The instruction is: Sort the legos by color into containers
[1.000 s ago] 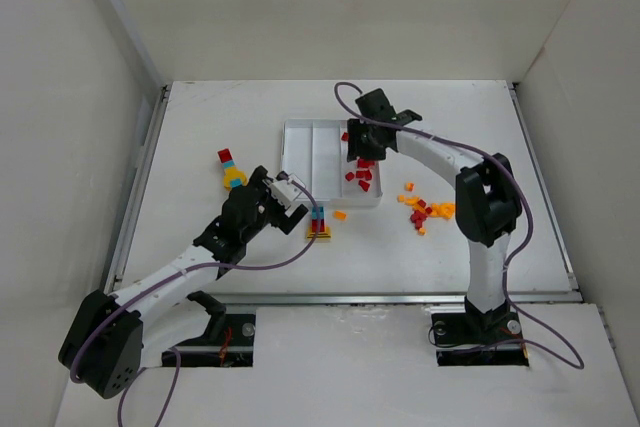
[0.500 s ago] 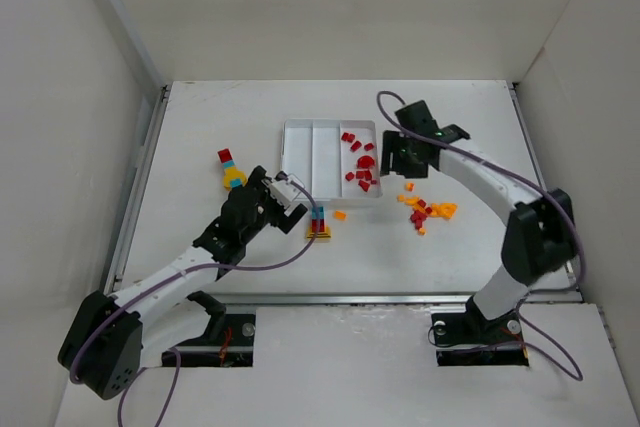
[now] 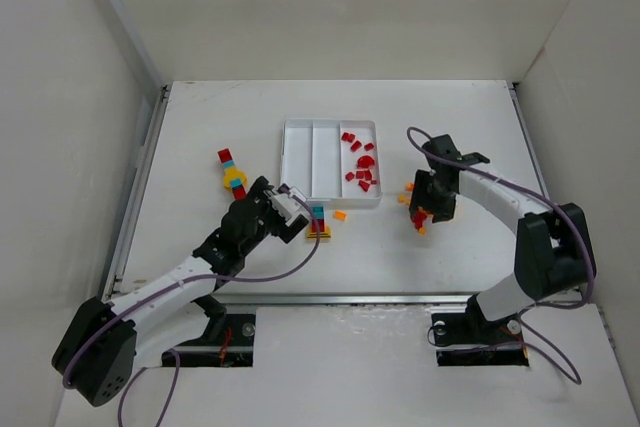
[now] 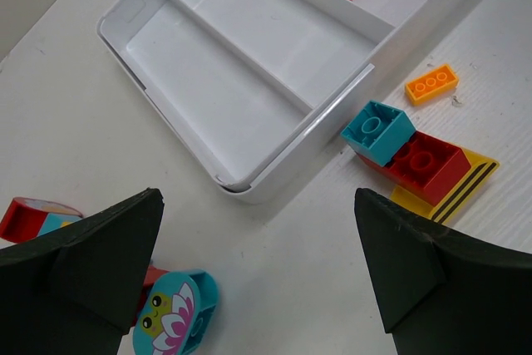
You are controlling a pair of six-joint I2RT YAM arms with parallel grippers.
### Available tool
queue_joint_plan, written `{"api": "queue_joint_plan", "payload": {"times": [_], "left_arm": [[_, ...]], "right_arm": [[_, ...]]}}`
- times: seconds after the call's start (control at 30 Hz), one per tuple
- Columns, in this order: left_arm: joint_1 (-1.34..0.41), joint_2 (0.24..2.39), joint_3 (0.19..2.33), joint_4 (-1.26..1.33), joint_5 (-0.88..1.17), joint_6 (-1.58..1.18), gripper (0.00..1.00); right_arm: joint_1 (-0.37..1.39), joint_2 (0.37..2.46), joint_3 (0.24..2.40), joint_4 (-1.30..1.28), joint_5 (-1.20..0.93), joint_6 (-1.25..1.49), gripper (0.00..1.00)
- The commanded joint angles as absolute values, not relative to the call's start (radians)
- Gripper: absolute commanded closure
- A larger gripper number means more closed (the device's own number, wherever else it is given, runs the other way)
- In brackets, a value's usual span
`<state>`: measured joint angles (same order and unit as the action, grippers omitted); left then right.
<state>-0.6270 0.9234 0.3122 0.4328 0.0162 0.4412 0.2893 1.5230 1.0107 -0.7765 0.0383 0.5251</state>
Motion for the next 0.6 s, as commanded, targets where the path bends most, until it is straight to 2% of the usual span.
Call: {"api": "queue_joint_plan", "payload": {"times": [0.0,0.1,0.3,0.43,0.53,0.57], "left_arm": [[-0.632,0.896,0.299,0.494,-0.005,0.446,0.01],[-0.632,0.896,0.299,0.503,-0.005,0.446,0.01],[-0.632,0.896,0.299,0.503,-0.014,0.456,0.01],[-0.632,0.896,0.299,0.503,-0.023,0.465,0.01],[-0.632,0.896,0.299,0.503,-0.023,0.465,0.01],[-0.632,0.896,0.299,0.503,-0.023,0.474,0.01]], "right_arm": [[0.295,1.546,0.994,-0.743,0.043,0.549,0.39],[0.295,1.587,0.982,-0.709,0.021,0.529,0.46],[0.295,1.626,0.991,-0.666,0.023,0.52,0.52],[0.314,1.658,1.0,-0.666,0.043,0.52,0.6],[0.337,1.667,1.0,-0.666,0.052,0.511,0.71],[0.337,1.667,1.0,-0.666,0.066,0.511,0.81]]}}
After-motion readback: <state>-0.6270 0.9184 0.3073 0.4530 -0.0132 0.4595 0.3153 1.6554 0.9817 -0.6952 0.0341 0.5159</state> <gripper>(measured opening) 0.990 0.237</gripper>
